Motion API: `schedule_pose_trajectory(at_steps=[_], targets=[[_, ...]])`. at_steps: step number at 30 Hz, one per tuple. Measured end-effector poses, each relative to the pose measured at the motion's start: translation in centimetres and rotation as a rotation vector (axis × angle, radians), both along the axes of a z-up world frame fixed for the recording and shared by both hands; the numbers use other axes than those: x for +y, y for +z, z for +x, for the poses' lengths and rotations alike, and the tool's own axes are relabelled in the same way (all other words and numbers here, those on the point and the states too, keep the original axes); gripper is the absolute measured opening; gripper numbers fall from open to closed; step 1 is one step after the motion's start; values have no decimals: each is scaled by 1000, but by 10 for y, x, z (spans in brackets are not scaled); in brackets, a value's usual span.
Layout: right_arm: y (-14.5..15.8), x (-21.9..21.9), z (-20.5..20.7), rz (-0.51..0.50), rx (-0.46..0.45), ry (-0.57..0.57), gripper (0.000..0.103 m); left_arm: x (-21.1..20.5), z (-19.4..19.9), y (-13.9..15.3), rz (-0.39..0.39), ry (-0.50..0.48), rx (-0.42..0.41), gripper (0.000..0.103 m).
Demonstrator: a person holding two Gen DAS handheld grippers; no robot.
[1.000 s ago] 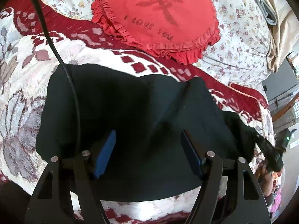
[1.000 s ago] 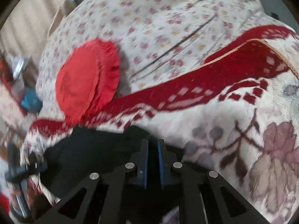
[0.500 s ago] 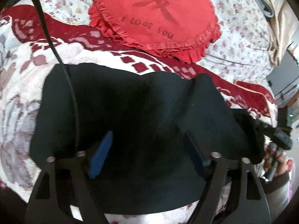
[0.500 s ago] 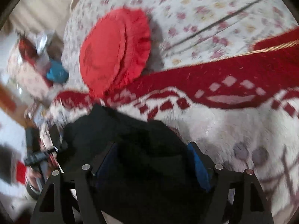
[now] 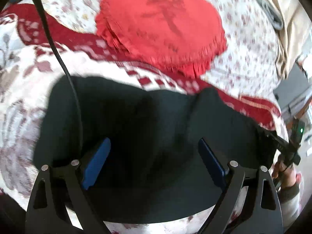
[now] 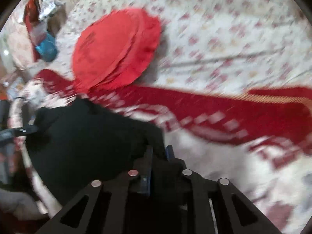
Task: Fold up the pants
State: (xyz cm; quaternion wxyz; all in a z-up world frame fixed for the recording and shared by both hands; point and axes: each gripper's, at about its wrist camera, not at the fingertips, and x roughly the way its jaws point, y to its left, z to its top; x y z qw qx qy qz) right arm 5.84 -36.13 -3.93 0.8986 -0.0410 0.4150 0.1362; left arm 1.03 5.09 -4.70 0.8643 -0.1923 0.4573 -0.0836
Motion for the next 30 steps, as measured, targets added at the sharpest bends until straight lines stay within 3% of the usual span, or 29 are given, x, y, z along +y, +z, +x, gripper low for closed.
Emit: schedule_pose_trajectory(at_steps=[1,3,5,7,8,12,13,16,19,24,30], targets=[[6,-6,2,-43,-25,-38,10,4,-1,4,0,13,-10,91],[8,-25,9,36,-10,-77,10,8,-1,5,-8,16,-5,91],[-8,-40,19,-1,7,-172,11,7,1,1,0,16,12,91],[-25,-55,26,20,76,-236,20,5,2,-5,7,14,34,91],[-29,-64,26,64,100,-264,33,4,1,-6,6,9,38,91],[-22,-101,8,48,85,-435,37,4,0,0,36,12,5,91],[-16,-110,0,96,84,-458,37,5,0,0,38,14,2,91],[2,-107,-16,235,61,-395,38,8,1,2,50,23,-6,91],[10,-66,-23,285,38,-262,43,4,2,2,82,21,-16,91],[-6,7,-19,284,65,-101,43,-6,7,-4,117,3,-1,91],[-40,33,-11,178,124,-96,43,-12,10,-15,149,2,22,91]])
